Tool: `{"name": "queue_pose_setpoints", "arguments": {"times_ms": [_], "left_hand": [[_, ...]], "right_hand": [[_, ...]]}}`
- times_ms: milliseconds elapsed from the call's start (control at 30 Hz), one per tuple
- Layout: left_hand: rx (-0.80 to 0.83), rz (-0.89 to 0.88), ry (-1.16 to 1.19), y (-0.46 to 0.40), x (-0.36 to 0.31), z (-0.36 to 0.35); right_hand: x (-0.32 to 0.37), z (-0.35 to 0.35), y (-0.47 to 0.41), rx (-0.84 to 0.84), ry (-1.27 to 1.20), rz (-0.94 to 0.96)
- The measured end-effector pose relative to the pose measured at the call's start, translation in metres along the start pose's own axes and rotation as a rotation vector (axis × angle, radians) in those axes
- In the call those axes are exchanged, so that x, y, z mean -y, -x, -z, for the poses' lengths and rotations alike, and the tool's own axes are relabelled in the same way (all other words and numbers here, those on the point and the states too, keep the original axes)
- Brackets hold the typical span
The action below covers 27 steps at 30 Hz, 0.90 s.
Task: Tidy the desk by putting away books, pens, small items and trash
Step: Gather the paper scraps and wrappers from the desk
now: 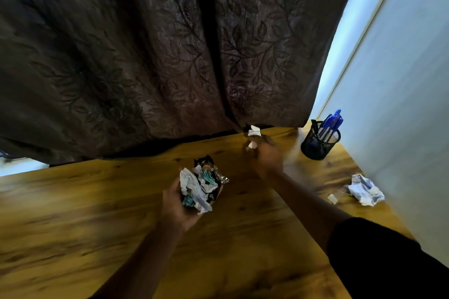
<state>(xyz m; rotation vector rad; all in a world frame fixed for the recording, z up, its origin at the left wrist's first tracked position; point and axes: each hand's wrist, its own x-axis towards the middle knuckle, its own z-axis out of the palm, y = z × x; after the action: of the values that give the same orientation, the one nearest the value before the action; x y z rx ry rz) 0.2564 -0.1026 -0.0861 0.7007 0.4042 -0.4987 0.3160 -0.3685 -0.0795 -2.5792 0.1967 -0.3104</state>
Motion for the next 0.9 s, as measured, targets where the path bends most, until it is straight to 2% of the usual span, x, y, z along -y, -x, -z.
{"name": "queue_pose_setpoints", "arguments": {"times_ms": [67,167,267,433,500,633,767,900], "left_hand": [[0.006,0.012,0.012,0.002,0.0,0.001],[0.098,0.057,0.077,0.009,0.004,-0.005],[0.067,0.03,0.063,0.017,0.005,-0.005],[0.2,0.046,0.06,0.03,-0.002,-0.012],[0.388,0.079,0.106,0.044,-0.006,-0.019],[0.22,0.07,0.066,0.062,-0.005,-0.017],[0.19,0.092,0.034,0.075,-0.011,-0.016],[0.261,0.126,0.071,0.082,-0.016,-0.01]], "right_hand": [[0.012,0.005,0.015,-0.06,-0.142,0.032],[0.043,0.016,0.045,-0.168,-0.342,0.168],[0.079,0.025,0.075,-0.16,-0.42,0.274],[0.119,0.028,0.115,-0.147,-0.311,0.362],[0.13,0.031,0.133,-0.134,-0.267,0.353],[0.148,0.031,0.16,-0.059,-0.231,0.308],[0.157,0.026,0.175,-0.075,-0.126,0.343],[0.172,0.021,0.187,-0.071,-0.002,0.293]]}}
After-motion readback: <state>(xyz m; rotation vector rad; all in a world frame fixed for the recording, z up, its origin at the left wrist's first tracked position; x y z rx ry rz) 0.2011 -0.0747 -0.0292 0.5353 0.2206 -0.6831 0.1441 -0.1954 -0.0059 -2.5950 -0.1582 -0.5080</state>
